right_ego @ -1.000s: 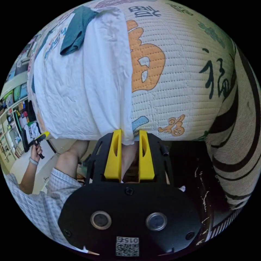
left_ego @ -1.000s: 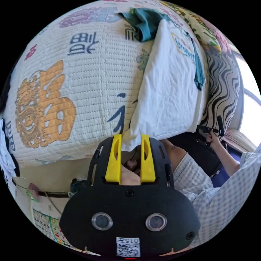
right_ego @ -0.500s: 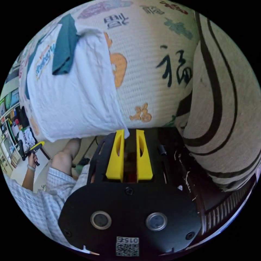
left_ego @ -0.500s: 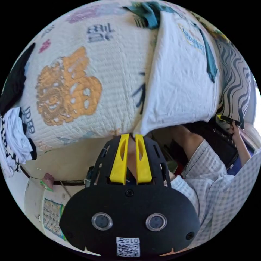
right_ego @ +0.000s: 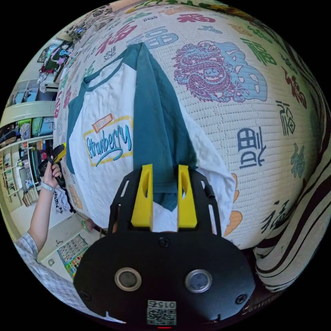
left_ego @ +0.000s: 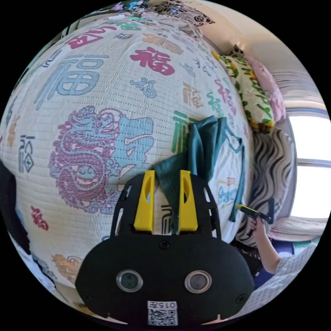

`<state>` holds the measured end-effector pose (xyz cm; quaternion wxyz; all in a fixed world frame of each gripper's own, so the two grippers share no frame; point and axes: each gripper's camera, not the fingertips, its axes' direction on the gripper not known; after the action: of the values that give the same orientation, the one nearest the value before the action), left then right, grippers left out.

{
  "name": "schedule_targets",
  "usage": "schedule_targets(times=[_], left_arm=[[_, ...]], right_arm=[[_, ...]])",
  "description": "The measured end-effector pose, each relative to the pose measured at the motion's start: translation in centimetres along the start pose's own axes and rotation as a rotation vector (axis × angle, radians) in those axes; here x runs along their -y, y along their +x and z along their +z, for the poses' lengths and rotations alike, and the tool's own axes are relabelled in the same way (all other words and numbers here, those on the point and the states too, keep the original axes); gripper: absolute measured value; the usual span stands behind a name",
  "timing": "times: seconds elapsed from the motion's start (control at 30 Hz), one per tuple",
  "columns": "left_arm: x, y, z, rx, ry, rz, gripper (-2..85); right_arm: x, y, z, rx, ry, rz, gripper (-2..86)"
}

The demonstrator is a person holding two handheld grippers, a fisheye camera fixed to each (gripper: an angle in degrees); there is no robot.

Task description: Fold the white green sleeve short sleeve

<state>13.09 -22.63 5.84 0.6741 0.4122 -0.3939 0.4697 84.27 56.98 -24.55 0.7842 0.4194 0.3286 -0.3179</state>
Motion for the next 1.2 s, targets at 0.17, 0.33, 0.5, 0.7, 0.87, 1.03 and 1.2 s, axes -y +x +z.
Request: schedule_targets(times=[0.17,0.33,0.5,0.7,0.87,1.03,1.2], left_arm=[[1.1,0.9,-1.6,0.065,-0.108,0.106,-0.2],[2.3,-0.9,-8.8,0.211,0.03,0.116,-0.6],[4.6,0.0,-9.0,0.387,0.01,0.145,-0.5],[4.6,2.6,-5.6,0.581,-0.069,0.183,1.3],[3.6,3.0,-7.6,0.548,-0.034,0.149,3.7],[1.1,3.5,-8.4,0.443,-0.024,0.169,5.9],[-0.3,1.5,-6.8,0.436,-0.059,0.14,5.9]], right_arm=[[-1.0,-0.6,-1.4,0.009,0.002,-0.083,-0.4],[-0.3,1.6,-5.7,-0.003,0.044,-0.079,-0.7],[3.1,4.4,-9.9,-0.322,0.129,-0.059,-0.6],[7.3,4.9,-8.0,-0.754,0.039,-0.089,0.4],[7.8,5.3,-8.9,-0.655,0.052,-0.068,6.8],[6.8,6.6,-7.1,-0.266,-0.055,-0.039,12.0],[7.9,10.0,-5.0,-0.225,-0.051,0.066,2.3]])
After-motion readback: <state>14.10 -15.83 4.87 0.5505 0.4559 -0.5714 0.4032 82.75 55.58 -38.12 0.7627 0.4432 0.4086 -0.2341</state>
